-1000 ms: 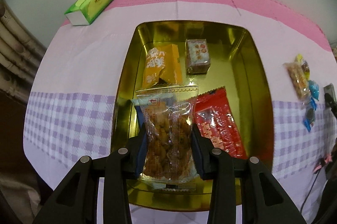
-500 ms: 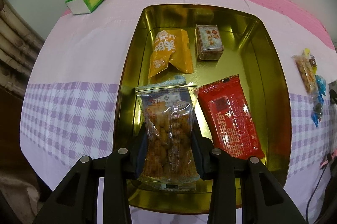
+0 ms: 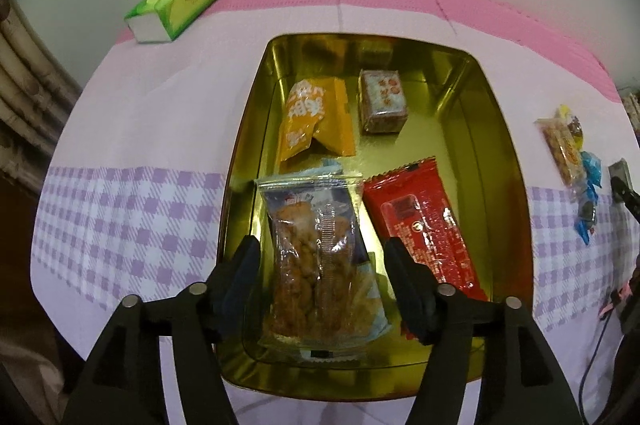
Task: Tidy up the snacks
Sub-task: 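Carry the grey seaweed pack into the gold tray and open the right tool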
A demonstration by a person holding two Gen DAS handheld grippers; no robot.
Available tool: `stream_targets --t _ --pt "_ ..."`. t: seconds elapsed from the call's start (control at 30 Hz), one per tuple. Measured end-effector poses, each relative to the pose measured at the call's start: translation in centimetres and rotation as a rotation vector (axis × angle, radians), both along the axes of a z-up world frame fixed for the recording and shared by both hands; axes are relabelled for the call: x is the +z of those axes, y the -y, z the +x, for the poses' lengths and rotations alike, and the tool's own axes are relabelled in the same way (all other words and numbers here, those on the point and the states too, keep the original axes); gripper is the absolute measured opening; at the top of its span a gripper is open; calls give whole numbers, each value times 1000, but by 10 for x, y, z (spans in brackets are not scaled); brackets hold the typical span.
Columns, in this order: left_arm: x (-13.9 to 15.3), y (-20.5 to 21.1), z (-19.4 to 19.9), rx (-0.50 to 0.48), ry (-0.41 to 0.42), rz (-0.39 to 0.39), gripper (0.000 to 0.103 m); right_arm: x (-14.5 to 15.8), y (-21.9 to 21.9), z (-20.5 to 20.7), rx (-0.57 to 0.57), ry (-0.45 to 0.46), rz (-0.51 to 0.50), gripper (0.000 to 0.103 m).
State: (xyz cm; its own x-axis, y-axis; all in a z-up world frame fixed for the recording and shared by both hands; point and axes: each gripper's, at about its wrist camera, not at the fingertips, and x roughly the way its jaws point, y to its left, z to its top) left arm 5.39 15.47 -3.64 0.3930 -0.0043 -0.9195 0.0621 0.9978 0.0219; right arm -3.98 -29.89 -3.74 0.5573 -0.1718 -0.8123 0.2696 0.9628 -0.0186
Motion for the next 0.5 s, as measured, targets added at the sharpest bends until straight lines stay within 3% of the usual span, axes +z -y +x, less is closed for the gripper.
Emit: stream_targets --t 0.2,0.33,0.5 --pt "16 1 -16 4 83 1 66 4 -4 -1 -22 -11 -18 24" --pt "30 -1 -28 20 168 37 73 14 -12 -2 -16 1 -26 24" --pt "42 -7 -32 42 226 49 76 36 -40 3 42 42 -13 24"
